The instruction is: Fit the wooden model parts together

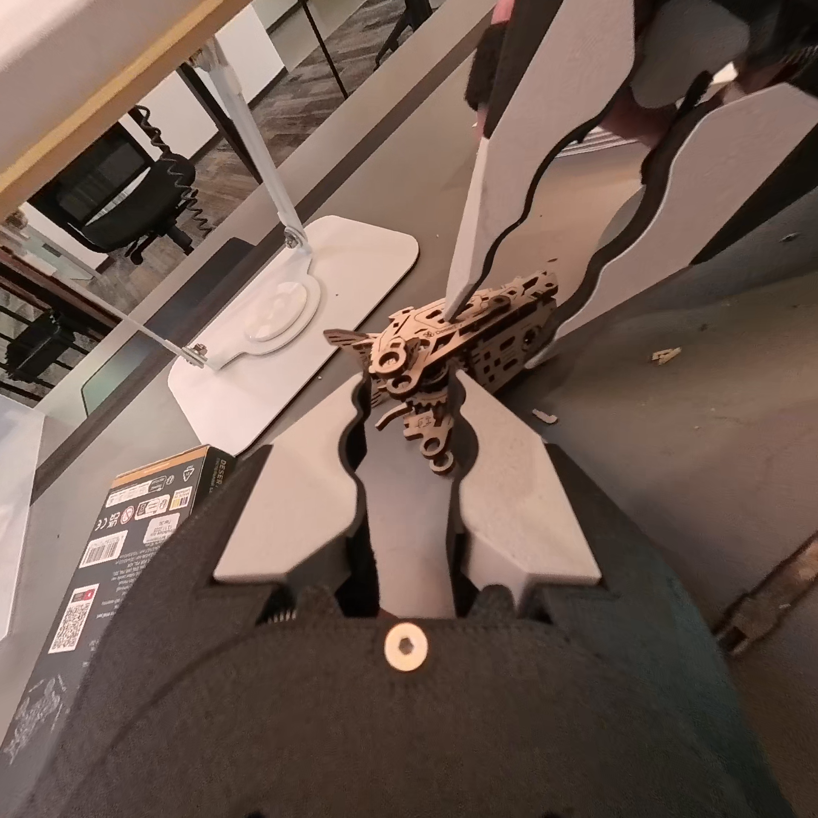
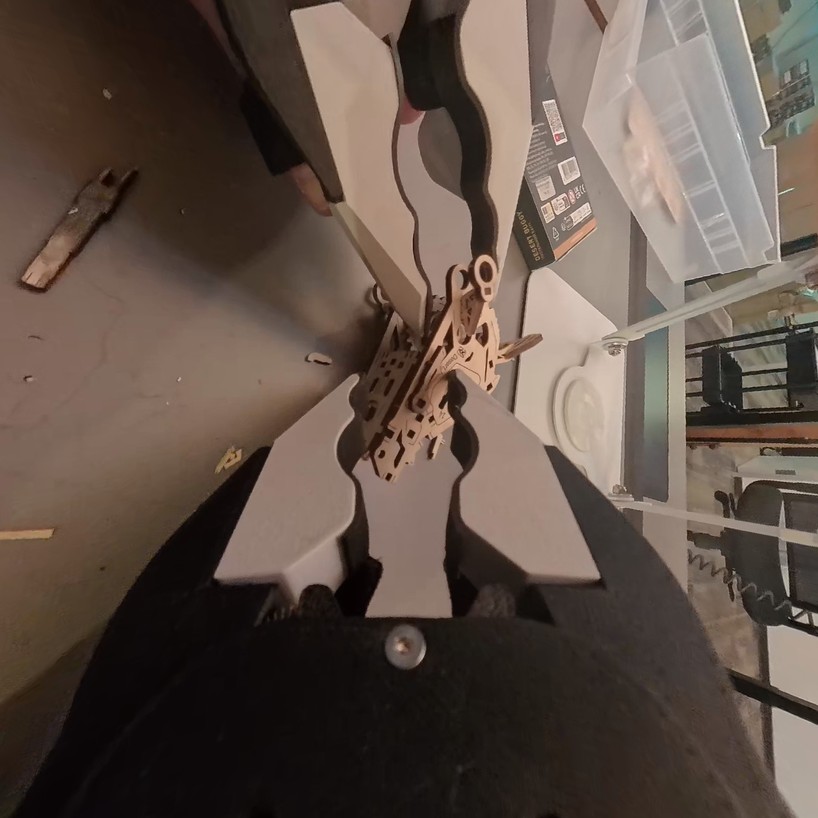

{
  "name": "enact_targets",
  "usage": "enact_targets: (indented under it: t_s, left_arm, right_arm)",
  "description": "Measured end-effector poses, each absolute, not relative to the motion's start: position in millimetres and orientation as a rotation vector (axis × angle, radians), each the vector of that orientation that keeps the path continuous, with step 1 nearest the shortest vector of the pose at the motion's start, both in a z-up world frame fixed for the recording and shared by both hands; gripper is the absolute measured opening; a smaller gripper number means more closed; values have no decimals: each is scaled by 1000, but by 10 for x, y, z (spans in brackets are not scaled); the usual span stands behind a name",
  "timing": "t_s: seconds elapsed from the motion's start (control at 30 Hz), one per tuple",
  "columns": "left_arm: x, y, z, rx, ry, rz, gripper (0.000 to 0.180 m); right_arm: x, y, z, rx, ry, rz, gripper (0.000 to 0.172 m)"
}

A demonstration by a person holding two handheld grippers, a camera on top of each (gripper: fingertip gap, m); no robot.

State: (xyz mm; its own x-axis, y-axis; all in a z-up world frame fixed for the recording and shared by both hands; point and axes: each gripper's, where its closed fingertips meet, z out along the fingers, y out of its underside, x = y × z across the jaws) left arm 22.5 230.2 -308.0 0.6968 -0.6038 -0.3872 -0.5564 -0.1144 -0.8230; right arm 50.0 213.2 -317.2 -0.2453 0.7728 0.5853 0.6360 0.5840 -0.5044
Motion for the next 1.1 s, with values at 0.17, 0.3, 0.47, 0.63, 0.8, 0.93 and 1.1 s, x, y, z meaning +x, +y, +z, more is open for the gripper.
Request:
enact_targets:
  t_s: [0.17, 0.3, 0.47, 0.63, 0.8, 0.93, 1.1]
  left_arm:
    - [226, 2304, -3085, -1784, 922, -77, 32]
    - [219, 2314, -3087, -1787, 920, -78, 32]
    - [214, 2329, -3091, -1789, 930, -99, 32]
    - [222, 2335, -3097, -1793, 934, -108, 33]
    - [190, 2357, -3083, -1790, 919, -101, 28]
    - [189, 2365, -3083, -1789, 921, -101, 28]
    - [167, 2380, -3084, -1794, 915, -103, 29]
  right_arm:
    - [501, 2147, -3156, -1109, -2025, 171, 29]
    - [486, 2156, -3149, -1080, -2069, 131, 27]
    - [487, 2162, -3152, -1054, -2133, 117, 27]
    - [486, 2160, -3145, -1028, -2180, 115, 25]
    - [432, 2161, -3065, -1025, -2137, 165, 26]
    - [397, 2218, -3048, -1057, -2115, 181, 38]
    - [373, 2198, -3148, -1057, -2137, 197, 38]
